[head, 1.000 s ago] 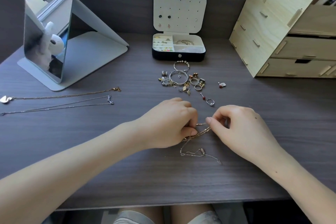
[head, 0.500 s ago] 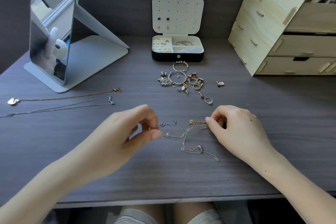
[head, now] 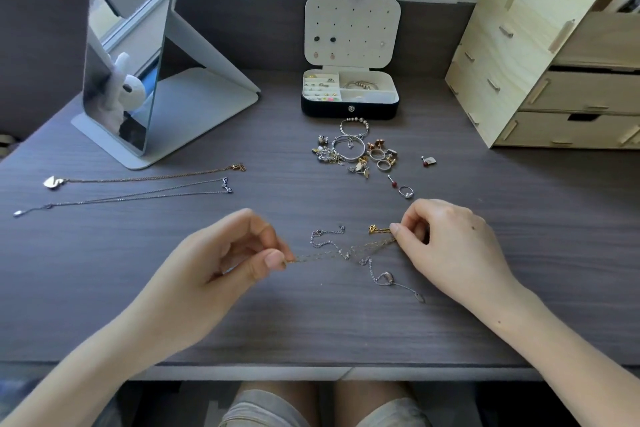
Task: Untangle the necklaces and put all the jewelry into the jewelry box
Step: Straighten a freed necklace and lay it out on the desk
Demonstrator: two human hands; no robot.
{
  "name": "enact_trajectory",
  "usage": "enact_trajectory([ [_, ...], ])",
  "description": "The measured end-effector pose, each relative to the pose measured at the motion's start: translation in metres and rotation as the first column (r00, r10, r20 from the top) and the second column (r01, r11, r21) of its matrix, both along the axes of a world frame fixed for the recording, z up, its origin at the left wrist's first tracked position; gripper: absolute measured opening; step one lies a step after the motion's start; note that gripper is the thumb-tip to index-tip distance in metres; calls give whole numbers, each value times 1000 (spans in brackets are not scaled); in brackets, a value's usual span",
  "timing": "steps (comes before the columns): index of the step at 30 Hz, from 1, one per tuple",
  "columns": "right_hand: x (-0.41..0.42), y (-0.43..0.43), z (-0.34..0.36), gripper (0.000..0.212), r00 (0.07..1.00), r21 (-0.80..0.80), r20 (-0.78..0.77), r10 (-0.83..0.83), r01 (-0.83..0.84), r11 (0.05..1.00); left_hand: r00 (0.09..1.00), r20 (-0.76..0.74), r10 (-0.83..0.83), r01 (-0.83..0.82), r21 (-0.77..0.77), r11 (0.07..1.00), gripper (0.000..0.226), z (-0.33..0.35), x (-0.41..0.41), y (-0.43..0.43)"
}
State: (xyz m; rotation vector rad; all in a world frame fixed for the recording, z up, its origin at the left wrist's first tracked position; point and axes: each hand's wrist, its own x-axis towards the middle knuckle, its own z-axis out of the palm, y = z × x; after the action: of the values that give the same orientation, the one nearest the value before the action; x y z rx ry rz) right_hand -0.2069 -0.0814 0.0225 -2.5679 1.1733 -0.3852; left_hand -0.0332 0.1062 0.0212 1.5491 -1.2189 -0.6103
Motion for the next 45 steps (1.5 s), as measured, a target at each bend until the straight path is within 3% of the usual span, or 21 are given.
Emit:
enact_trajectory([
  [3, 0, 0, 1, 18, 1000, 12, 13, 5, -5, 1000, 998, -60, -12, 7, -82, 997, 32, 8, -1, -6],
  [7, 2, 0, 4, 15, 1000, 19, 24, 13, -13, 1000, 996, -86, -32, 17, -170, 985, 15, 30, 0, -20],
  [12, 4, 4, 6, 9, 974, 10, 180, 137, -141, 990, 995, 72, -69, 83, -212, 974, 13, 68, -4, -46],
  [14, 6, 8, 13, 13, 935, 113, 303, 187, -230, 967, 989, 126, -75, 100, -208, 973, 11, 84, -7, -57],
  [19, 13, 21, 47, 19, 807, 441, 544, 229, -507, 740, 966, 255, -51, 102, -193, 976, 13, 121, -10, -82],
  [22, 18, 27, 66, 21, 738, 509, 634, 228, -621, 596, 971, 234, -50, 97, -192, 977, 14, 143, -10, -88],
  [24, 23, 31, 75, 17, 713, 507, 664, 225, -650, 566, 981, 188, -45, 84, -205, 975, 16, 159, -9, -89],
  [28, 33, 33, 84, 14, 699, 488, 678, 228, -660, 571, 994, 111, 14, 18, -281, 960, 15, 189, 0, -82],
  [33, 37, 32, 83, 21, 699, 506, 677, 231, -669, 545, 985, -102, 142, -171, -379, 910, 16, 204, 34, -63],
  [38, 47, 27, 76, 20, 717, 529, 665, 209, -650, 545, 878, -338, 339, -440, -289, 850, 11, 172, 85, -19],
  [41, 66, 25, 59, 19, 778, 475, 553, 299, -589, 654, 799, -221, 559, -586, -84, 806, 10, 123, 103, 19],
  [45, 102, 32, 26, 17, 836, 223, 289, 467, -533, 816, 694, -22, 720, -711, 134, 690, 15, 52, 115, 62],
])
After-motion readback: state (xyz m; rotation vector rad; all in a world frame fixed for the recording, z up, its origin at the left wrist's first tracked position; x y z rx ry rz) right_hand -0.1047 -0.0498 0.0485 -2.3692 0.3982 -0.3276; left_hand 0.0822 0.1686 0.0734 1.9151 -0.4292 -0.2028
